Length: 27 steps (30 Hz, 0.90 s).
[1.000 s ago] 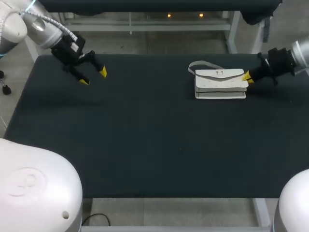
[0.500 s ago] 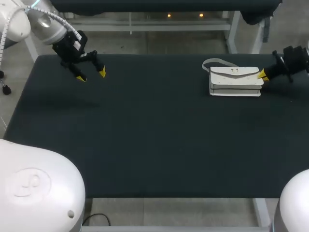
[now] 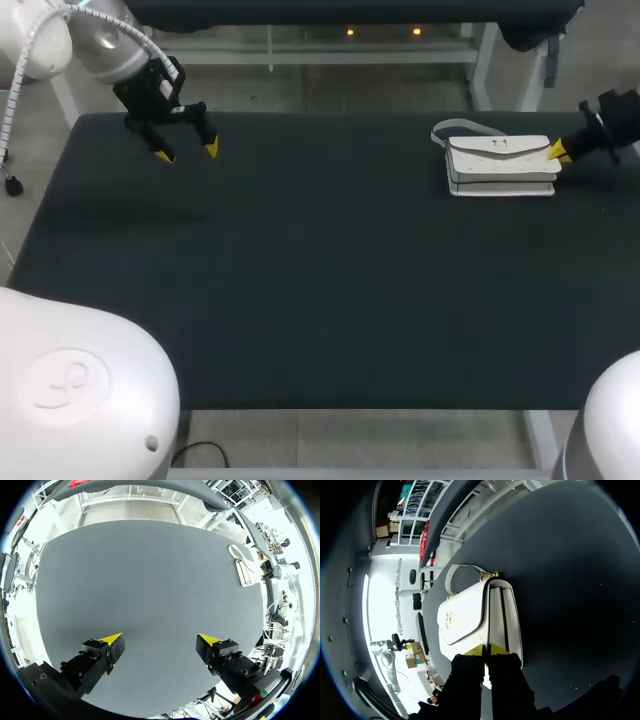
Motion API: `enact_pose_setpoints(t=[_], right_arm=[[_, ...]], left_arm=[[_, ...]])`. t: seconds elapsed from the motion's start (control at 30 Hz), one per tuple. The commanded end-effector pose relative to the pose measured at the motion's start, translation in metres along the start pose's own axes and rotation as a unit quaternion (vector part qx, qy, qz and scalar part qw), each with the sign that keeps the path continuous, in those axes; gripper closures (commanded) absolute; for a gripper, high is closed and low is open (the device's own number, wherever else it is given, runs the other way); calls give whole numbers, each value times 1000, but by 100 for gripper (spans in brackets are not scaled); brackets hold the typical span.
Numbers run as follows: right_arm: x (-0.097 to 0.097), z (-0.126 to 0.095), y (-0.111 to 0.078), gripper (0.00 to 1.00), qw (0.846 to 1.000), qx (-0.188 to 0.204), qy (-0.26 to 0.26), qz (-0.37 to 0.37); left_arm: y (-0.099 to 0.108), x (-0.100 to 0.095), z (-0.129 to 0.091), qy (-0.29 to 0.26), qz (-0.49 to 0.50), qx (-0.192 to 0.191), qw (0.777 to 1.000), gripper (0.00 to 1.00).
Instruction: Pick up the bag, open it, inspect its contents, close it, and place it on the opposite side
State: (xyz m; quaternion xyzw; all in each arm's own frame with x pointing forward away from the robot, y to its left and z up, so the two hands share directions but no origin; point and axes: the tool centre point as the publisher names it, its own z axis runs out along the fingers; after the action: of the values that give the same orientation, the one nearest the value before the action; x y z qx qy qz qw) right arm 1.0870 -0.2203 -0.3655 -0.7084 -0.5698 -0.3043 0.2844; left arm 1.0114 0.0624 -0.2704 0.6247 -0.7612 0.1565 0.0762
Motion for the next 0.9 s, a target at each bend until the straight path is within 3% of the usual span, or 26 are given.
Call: enact_pose_setpoints(t=[0.03, 0.2, 0.47, 0.63, 0.9], right_arm=[[-1, -1, 6, 100, 999, 37, 2, -1], [-4, -1, 11, 100, 999, 33, -3, -4], [-30, -46, 49, 100, 1000, 7, -18, -4], [-45, -62, 67, 100, 1000, -19, -24, 0], [-61, -70, 90, 100, 999, -1, -32, -8]], left_arm=[[1, 0, 0, -1, 0, 1, 1000, 0], [-1, -6, -6, -20, -8, 4, 1000, 0], [2, -21, -20, -51, -16, 2, 999, 0], [2, -25, -24, -62, -19, 1, 998, 0], [1, -29, -27, -79, -19, -10, 997, 0]])
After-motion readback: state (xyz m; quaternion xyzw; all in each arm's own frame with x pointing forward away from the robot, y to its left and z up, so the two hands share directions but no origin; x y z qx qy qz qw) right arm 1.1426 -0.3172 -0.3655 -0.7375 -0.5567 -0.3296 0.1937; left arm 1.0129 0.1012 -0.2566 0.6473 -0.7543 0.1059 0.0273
